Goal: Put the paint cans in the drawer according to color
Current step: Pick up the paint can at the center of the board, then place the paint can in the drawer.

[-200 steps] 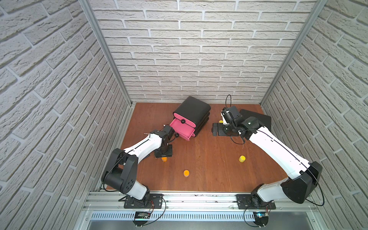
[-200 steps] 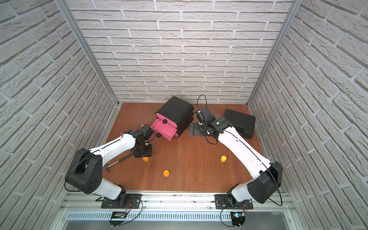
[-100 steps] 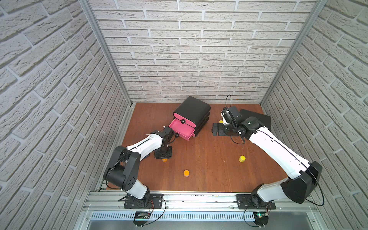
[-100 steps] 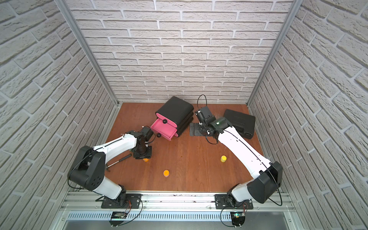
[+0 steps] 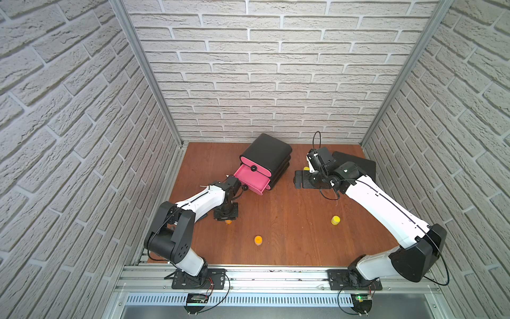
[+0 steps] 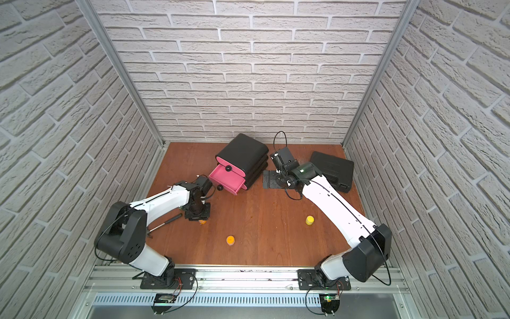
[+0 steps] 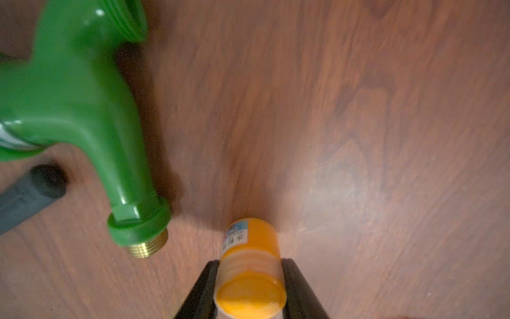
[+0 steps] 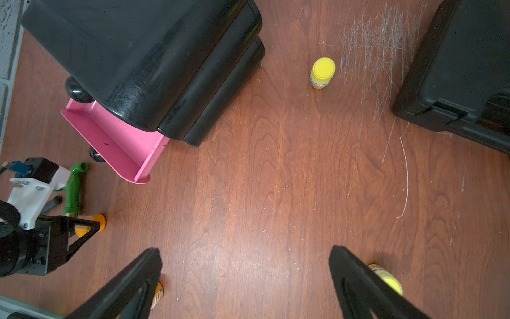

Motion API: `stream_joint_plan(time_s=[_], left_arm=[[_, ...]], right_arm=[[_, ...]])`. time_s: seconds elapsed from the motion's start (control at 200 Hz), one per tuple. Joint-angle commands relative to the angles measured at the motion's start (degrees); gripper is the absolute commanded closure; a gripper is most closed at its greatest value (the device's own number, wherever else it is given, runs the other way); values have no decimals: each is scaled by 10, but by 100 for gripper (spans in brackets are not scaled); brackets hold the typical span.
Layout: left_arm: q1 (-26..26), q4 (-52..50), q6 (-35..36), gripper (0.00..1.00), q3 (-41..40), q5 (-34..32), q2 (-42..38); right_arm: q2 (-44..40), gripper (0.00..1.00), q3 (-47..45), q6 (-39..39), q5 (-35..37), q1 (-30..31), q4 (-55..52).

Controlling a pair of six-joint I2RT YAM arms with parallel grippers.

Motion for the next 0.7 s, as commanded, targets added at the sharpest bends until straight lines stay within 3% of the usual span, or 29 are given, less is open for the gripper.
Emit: stream_joint_plan(time_s=[0.0, 0.325, 0.695], left_arm=[[13, -40, 22, 72, 50, -12, -35], [54, -55, 48, 75, 204, 31, -41], [63, 7, 60, 77, 311, 48, 64]], right_arm=[[4, 0, -5, 0, -18, -4, -3], [-29, 0, -74, -14, -29, -3, -3], [-69, 0, -103, -21, -20, 1, -5]])
